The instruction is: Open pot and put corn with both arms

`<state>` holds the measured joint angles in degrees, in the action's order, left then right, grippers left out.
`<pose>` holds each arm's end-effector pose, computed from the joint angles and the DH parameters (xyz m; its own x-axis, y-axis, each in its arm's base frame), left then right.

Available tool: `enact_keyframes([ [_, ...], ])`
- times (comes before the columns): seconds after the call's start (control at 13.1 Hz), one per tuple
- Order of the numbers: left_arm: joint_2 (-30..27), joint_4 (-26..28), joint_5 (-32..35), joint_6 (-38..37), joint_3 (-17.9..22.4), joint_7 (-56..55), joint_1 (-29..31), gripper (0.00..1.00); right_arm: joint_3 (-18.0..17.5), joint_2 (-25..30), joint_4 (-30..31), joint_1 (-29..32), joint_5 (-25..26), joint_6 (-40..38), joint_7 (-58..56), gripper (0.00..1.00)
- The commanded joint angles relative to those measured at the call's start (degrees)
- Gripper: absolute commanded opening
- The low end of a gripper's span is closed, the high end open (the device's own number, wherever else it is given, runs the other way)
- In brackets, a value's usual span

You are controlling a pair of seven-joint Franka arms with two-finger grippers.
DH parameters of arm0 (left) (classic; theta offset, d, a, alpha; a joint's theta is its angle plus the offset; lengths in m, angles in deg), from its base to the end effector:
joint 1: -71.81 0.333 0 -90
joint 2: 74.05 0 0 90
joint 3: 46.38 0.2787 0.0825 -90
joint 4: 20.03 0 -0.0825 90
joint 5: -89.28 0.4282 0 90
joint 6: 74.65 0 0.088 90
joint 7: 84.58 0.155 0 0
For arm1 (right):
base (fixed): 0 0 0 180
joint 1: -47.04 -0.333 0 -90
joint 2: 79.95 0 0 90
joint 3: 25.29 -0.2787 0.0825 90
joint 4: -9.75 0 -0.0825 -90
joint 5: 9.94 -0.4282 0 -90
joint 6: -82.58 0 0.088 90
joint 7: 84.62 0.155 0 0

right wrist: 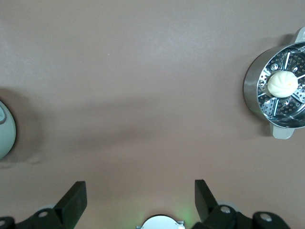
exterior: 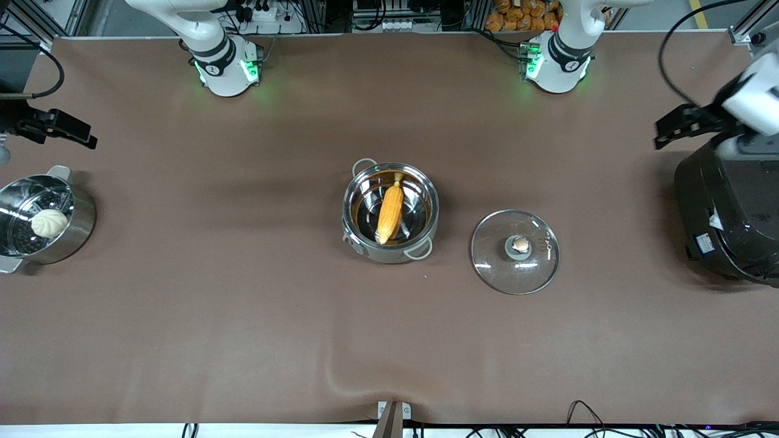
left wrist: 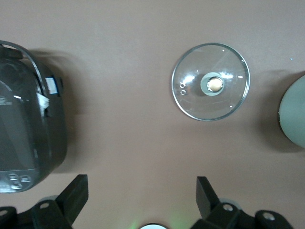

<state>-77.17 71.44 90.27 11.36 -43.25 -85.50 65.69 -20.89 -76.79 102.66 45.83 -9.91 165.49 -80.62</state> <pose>0.5739 -0.0266 0.5521 0.9986 -0.0351 -0.0407 -0.0357 -0.9993 -0.0150 0.5629 -0.0323 0.5357 0.9851 -0.1242 -0.1192 -0.1246 -0.9922 0.0046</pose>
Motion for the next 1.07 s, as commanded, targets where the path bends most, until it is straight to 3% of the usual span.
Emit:
enact_keyframes([
  [0.0,1.71,-2.79,0.16,-2.42,-1.02,0.83,0.23,1.00,-0.28,1.42,1.40,-0.45,1.28,0.49,1.18,1.00],
  [0.99,1.53,-2.71,-0.90,-2.87,-1.37,0.03,1.46,1.00,-0.19,0.97,1.14,-0.72,1.29,0.14,1.09,1.00],
])
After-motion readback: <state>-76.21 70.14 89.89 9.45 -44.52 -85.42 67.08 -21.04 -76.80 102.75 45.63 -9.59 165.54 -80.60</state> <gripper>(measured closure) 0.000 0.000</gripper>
